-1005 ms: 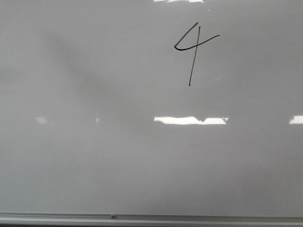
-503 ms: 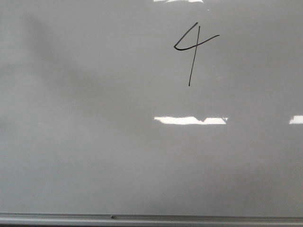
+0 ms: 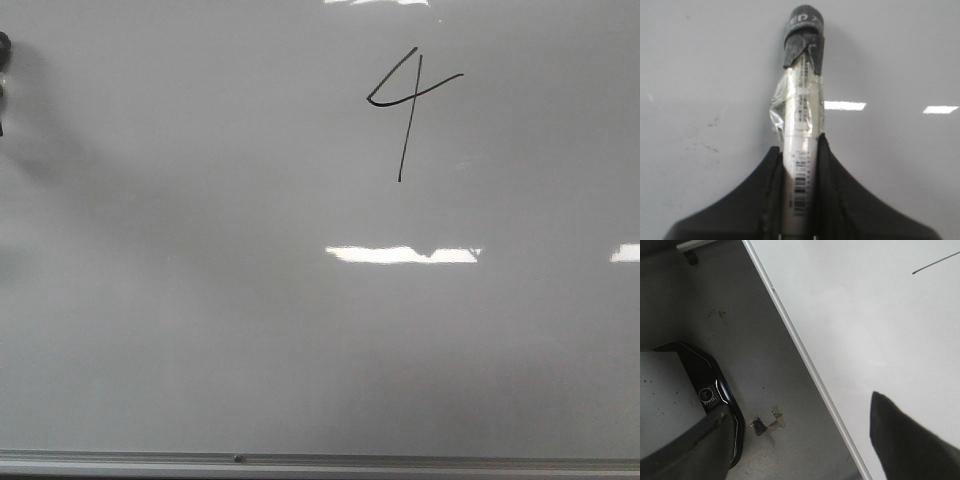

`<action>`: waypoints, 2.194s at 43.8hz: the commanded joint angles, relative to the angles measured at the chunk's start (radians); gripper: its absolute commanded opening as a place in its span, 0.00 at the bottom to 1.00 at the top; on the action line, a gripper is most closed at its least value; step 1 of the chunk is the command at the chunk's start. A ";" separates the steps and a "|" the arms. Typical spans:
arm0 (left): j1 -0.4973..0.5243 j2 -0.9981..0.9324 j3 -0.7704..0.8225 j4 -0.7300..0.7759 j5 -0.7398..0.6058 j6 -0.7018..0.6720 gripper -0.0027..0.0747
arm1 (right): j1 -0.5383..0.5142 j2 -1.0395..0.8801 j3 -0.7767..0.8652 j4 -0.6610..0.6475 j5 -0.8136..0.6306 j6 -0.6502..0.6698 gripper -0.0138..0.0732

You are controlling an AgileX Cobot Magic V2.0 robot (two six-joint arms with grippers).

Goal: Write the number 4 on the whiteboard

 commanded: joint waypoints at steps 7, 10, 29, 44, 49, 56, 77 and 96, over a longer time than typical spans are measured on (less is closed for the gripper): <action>-0.001 -0.006 -0.024 -0.020 -0.093 0.003 0.29 | -0.003 -0.012 -0.026 0.026 -0.048 0.004 0.83; -0.001 -0.006 -0.024 -0.020 -0.091 0.003 0.41 | -0.003 -0.012 -0.026 0.031 -0.051 0.004 0.83; -0.001 -0.171 -0.030 0.035 0.128 0.010 0.47 | -0.004 -0.060 -0.030 -0.069 -0.079 0.243 0.83; -0.033 -0.518 -0.151 0.132 0.740 0.029 0.47 | -0.004 -0.233 -0.029 -0.237 -0.065 0.633 0.83; -0.101 -0.612 -0.277 0.154 1.069 0.029 0.47 | -0.004 -0.288 -0.029 -0.237 -0.051 0.641 0.83; -0.219 -0.691 -0.422 0.110 1.503 0.029 0.47 | -0.004 -0.343 -0.028 -0.237 -0.010 0.646 0.83; -0.468 -0.931 -0.459 -0.008 1.798 0.029 0.47 | -0.004 -0.457 0.040 -0.246 -0.030 0.646 0.83; -0.470 -0.933 -0.459 0.034 1.801 0.029 0.07 | -0.004 -0.457 0.041 -0.259 -0.045 0.646 0.07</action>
